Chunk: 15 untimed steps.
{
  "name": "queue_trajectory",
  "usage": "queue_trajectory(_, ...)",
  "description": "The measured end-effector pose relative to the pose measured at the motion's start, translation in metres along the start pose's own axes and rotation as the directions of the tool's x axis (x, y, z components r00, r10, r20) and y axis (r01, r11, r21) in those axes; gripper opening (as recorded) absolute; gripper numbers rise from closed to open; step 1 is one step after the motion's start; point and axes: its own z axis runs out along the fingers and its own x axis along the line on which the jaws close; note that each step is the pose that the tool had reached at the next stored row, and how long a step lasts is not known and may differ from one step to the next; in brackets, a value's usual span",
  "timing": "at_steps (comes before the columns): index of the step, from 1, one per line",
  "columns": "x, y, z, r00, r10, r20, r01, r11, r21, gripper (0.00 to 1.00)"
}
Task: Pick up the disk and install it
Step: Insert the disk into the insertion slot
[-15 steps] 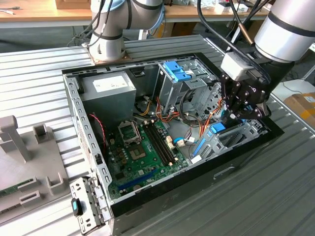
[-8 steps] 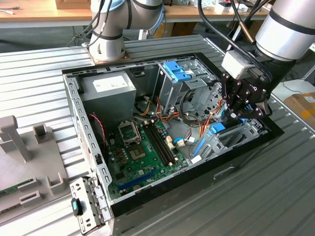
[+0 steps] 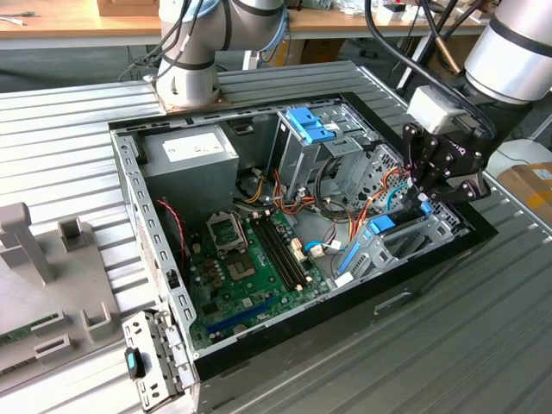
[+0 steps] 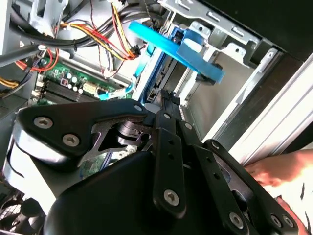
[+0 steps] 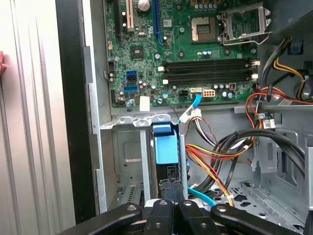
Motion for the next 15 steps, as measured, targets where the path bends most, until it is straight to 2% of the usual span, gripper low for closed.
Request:
queue_trajectory(1,0.0,-0.0006,0.0005,1.0,0.0,0.0,0.0,1.0,0.0,0.11)
queue_trajectory(3,-0.0003,-0.0031,0.0069,1.0,0.0,0.0,0.0,1.0,0.0,0.11)
queue_trajectory(5,-0.0007,-0.0064,0.0105,1.0,0.0,0.0001,0.0,1.0,-0.0002,0.11)
queue_trajectory(6,-0.0014,-0.0145,0.0121,1.0,0.0,-0.0002,0.0,1.0,-0.0001,0.11)
queue_trajectory(7,-0.0018,-0.0181,0.013,1.0,0.0,0.0001,0.0,1.0,-0.0002,0.11)
queue_trajectory(9,-0.0019,-0.0191,0.0146,1.0,0.0,0.0002,0.0,1.0,-0.0003,0.11)
queue_trajectory(13,-0.002,-0.0189,0.0225,1.0,0.0,0.0,0.0,1.0,-0.0002,0.11)
queue_trajectory(15,-0.002,-0.0189,0.023,1.0,0.0,0.0001,0.0,1.0,-0.0003,0.11)
